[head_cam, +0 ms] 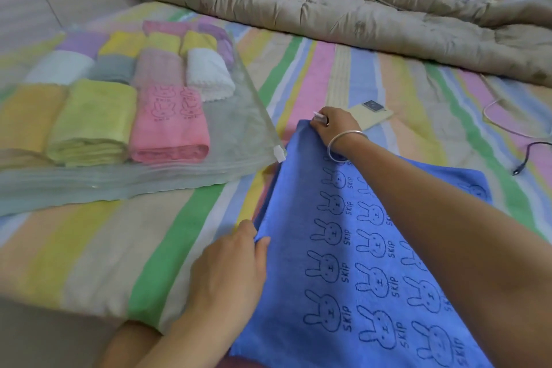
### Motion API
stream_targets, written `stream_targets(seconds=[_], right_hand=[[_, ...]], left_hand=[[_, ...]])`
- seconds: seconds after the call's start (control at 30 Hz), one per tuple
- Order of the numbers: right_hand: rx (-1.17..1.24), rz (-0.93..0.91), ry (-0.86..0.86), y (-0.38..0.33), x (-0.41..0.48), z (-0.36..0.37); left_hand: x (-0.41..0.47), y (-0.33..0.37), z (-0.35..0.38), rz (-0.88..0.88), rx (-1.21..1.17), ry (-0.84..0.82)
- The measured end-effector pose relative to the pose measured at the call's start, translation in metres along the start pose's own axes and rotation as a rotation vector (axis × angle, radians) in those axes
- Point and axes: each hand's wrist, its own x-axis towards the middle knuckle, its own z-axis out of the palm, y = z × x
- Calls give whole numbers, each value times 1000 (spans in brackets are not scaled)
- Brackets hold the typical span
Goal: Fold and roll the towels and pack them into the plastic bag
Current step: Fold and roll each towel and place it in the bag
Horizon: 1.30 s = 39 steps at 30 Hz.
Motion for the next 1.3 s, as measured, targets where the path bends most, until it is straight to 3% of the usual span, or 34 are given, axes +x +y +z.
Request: stream_targets(seconds=[0.17, 0.37, 0.5, 0.57, 0.63, 0.73, 0.83, 1.03, 1.17, 1.3], right_hand=[[-99, 54, 40, -1, 3, 17], [-105, -9, 86, 6, -29, 14], [-245, 124, -90, 35, -110, -17], [-313, 237, -218, 63, -163, -36], [-321, 315, -315, 88, -219, -52], [-345, 303, -373, 113, -299, -67], [-377, 245, -344, 123, -366, -81], [-234, 145, -195, 148, -429, -86], [89, 185, 12, 147, -412, -105], [149, 308, 107, 159, -342, -116]], left_hand=[[7, -14, 0, 7, -32, 28], [19, -22, 12, -20, -55, 39], [12, -13, 3, -3, 193, 139], [7, -1, 1, 82, 335, 232], [-1, 15, 12, 270, 285, 333], [-26, 46, 41, 602, 118, 248], [-44, 52, 70, 745, 208, 101], [-44, 41, 78, 755, 250, 36], [-51, 55, 74, 716, 172, 41], [-74, 110, 62, 806, -132, -40]])
